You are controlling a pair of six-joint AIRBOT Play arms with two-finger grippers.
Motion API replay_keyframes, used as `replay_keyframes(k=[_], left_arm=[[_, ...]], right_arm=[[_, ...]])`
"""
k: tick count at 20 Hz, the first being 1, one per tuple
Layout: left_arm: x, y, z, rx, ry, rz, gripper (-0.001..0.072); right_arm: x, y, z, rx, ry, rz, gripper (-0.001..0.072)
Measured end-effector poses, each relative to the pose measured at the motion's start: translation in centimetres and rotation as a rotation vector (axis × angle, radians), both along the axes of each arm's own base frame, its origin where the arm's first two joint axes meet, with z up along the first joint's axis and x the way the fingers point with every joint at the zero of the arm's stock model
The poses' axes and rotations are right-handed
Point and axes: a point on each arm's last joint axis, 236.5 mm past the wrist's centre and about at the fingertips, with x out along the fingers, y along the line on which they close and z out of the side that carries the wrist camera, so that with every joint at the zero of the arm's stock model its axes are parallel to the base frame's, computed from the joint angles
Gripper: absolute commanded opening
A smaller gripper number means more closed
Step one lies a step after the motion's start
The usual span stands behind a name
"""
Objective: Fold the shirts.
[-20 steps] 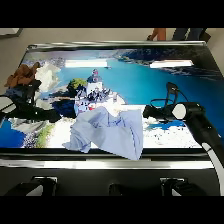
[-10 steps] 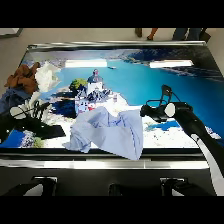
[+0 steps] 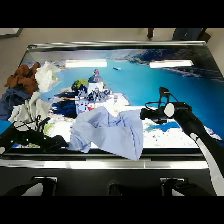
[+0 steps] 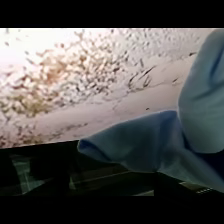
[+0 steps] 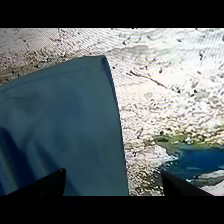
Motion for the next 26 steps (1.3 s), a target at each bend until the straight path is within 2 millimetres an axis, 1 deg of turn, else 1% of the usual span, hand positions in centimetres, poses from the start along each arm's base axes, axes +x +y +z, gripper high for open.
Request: replay_keyframes(k=[1, 2, 3, 4, 5, 6, 7, 9, 12, 13, 17, 18, 19, 21, 22, 24, 25, 26], left_arm=[[0.4, -0.4, -0.1, -0.016, -0.015, 0.018, 0.0555], [1.0, -0.7, -0.3, -0.029, -0.032, 0.044, 0.0445], [1.2, -0.7, -0.5, -0.029, -0.04, 0.053, 0.044], [1.4, -0.8, -0.7, -0.035, -0.04, 0.066, 0.0396], [1.9, -0.9, -0.9, -0.036, -0.051, 0.084, 0.0217], [2.4, -0.7, -1.4, -0.026, -0.06, 0.099, 0.0069], [2.5, -0.6, -1.6, -0.024, -0.057, 0.111, 0.0037], [2.9, -0.6, -1.8, -0.025, -0.061, 0.128, 0.0036], [3.4, -0.4, -1.8, -0.018, -0.079, 0.134, 0.0036], [3.6, -0.4, -1.8, -0.015, -0.088, 0.131, 0.0036], [4.7, 0.3, -1.7, 0.014, -0.149, 0.12, 0.0036], [4.9, 0.4, -1.7, 0.018, -0.158, 0.118, 0.0035], [5.0, 0.5, -1.6, 0.02, -0.164, 0.114, 0.0036], [5.1, 0.5, -1.6, 0.023, -0.173, 0.103, 0.0035], [5.1, 0.6, -1.5, 0.024, -0.178, 0.1, 0.0035], [5.8, 1.1, -1.2, 0.041, -0.203, 0.087, 0.0034], [6.8, 1.8, -0.6, 0.068, -0.24, 0.078, 0.0033], [8.0, 2.3, 0.5, 0.079, -0.279, 0.079, 0.0034]], right_arm=[[0.0, 0.0, 0.0, 0.0, 0.0, 0.001, 0.0695], [-0.1, 0.0, 0.0, -0.001, 0.003, 0.002, 0.0696], [-0.1, 0.0, 0.0, -0.001, 0.003, 0.002, 0.0697], [-0.1, 0.0, 0.0, -0.001, 0.004, 0.001, 0.0697], [-0.1, 0.0, -0.1, 0.003, 0.008, -0.009, 0.0698], [-0.1, 0.0, -0.1, 0.009, 0.011, -0.025, 0.0699], [0.1, 0.0, -0.2, 0.016, 0.012, -0.043, 0.07], [0.4, 0.1, -0.9, 0.033, 0.027, -0.075, 0.0699], [0.8, 0.6, -2.8, 0.097, 0.073, -0.133, 0.0693], [1.2, 0.8, -3.3, 0.125, 0.078, -0.144, 0.0682], [3.1, 1.1, -4.6, 0.206, 0.058, -0.198, 0.0675], [3.4, 1.4, -4.8, 0.227, 0.055, -0.208, 0.0621], [3.7, 1.8, -5.1, 0.242, 0.053, -0.21, 0.0474], [3.5, 2.6, -6.0, 0.268, 0.076, -0.208, 0.0076], [3.2, 3.0, -6.3, 0.281, 0.094, -0.207, 0.0048], [3.5, 3.4, -6.1, 0.293, 0.09, -0.197, 0.0045], [3.7, 3.6, -5.7, 0.289, 0.076, -0.17, 0.0045], [4.6, 3.8, -4.3, 0.29, 0.031, -0.139, 0.0045]])
